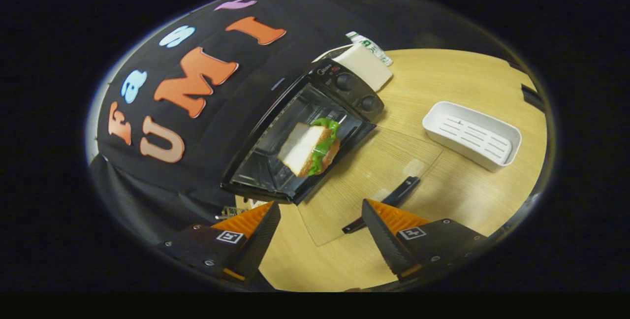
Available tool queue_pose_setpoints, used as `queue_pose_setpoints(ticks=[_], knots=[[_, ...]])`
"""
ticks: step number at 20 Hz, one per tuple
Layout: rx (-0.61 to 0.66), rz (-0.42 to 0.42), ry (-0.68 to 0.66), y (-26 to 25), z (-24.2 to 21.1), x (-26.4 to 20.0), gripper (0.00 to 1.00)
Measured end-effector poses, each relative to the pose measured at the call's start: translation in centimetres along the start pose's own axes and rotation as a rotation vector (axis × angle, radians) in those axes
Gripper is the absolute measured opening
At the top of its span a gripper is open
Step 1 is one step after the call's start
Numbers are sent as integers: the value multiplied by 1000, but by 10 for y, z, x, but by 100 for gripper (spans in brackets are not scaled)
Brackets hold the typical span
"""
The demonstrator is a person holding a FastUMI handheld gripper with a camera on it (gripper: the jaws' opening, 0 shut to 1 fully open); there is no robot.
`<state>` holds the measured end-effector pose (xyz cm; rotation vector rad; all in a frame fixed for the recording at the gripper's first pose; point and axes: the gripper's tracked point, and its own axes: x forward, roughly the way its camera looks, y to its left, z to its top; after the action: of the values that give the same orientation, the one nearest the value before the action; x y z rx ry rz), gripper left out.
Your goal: Open the toaster oven, put the food inside, and close the toaster oven door.
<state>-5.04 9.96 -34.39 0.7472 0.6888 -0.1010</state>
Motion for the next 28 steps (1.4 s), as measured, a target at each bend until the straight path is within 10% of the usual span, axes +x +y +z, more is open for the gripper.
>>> queue_pose_setpoints(ticks=[11,28], knots=[[-729,-268,104,-86,-46,9,99],[-695,-193,38,-38,0,26,100]])
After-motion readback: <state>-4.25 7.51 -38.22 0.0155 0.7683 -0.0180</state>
